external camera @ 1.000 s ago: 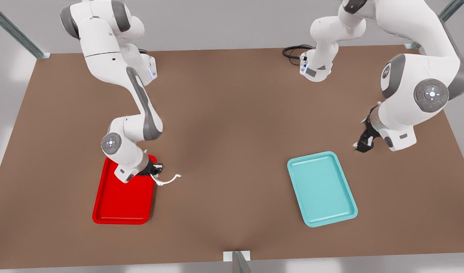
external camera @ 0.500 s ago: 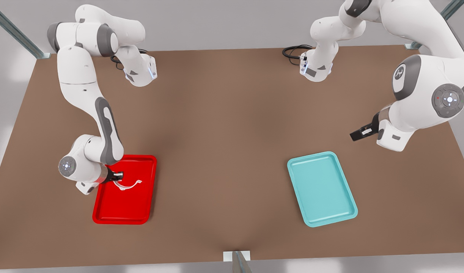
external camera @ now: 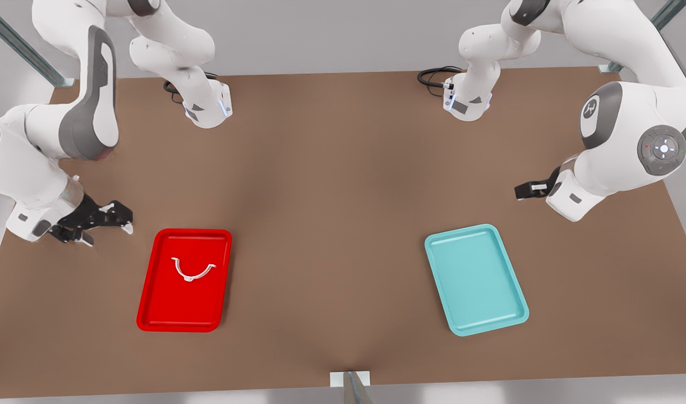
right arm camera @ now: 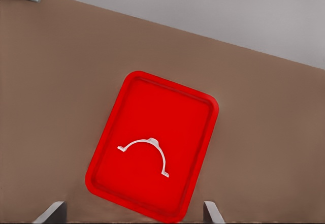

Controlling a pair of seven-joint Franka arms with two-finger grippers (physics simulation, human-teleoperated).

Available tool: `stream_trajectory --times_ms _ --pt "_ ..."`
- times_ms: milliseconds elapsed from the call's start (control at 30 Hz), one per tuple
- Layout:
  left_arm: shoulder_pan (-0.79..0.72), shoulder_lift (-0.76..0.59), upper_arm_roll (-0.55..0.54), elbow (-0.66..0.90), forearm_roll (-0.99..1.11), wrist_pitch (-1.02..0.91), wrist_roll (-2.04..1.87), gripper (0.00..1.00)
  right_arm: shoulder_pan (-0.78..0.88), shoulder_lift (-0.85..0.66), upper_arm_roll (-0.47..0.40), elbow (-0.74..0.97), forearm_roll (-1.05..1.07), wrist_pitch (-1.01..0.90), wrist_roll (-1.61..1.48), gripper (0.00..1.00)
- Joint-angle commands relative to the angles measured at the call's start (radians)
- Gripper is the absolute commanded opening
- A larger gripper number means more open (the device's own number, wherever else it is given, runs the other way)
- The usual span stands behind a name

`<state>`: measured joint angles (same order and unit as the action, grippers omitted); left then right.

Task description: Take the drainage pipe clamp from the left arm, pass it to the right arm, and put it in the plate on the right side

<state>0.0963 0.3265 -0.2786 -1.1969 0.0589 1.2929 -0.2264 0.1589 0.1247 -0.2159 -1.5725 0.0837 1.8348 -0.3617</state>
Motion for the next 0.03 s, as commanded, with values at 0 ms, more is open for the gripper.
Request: stream_trajectory --times_ms 0 --pt "0.0 -0.001 -0.001 0.0 0.001 -0.001 0.233 1.0 0.002 -0.014 0.001 0.034 -0.059 -0.289 0.251 1.0"
